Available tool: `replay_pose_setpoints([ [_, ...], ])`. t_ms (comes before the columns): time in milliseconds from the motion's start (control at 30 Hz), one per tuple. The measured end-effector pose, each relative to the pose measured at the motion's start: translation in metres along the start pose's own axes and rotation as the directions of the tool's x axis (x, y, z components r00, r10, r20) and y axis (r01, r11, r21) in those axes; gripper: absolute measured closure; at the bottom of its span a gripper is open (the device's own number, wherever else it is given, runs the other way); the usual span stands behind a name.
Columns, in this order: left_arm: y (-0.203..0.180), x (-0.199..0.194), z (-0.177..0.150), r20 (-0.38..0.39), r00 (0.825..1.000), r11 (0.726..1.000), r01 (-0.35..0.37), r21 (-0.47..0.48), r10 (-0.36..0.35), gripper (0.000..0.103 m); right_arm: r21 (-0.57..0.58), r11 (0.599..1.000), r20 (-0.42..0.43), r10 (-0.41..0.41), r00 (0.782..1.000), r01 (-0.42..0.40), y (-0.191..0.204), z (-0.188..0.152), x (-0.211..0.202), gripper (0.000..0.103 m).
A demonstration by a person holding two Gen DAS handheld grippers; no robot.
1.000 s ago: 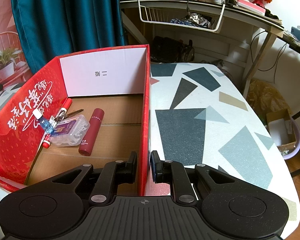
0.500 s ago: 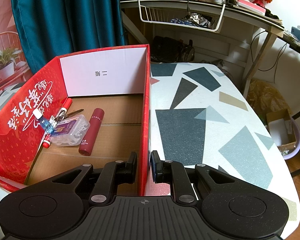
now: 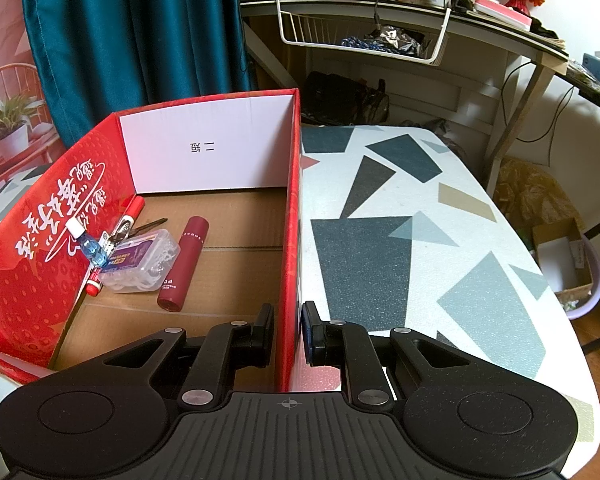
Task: Organize rigid objects
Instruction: 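Close the left tool on the gold card and lift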
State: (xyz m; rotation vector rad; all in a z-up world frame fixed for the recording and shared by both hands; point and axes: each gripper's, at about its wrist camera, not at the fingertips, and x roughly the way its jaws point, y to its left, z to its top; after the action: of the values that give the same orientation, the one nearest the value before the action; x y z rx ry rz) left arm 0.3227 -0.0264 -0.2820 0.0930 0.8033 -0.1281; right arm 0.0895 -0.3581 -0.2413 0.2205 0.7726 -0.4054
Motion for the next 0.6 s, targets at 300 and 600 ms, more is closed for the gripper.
replay_pose_setpoints([
  [300,-0.004,-0.011,-0.008,0.008,0.998,0.997,0.059,0.053,-0.059,0.052,-0.001,1.000,0.000,0.000,1.000,0.000,0.000,0.000,0.000,0.088],
  [600,-0.038,-0.041,-0.036,-0.016,0.976,0.950,0.216,0.227,-0.218,0.052,0.001,1.000,0.001,0.001,1.000,-0.001,0.000,0.000,0.000,0.088],
])
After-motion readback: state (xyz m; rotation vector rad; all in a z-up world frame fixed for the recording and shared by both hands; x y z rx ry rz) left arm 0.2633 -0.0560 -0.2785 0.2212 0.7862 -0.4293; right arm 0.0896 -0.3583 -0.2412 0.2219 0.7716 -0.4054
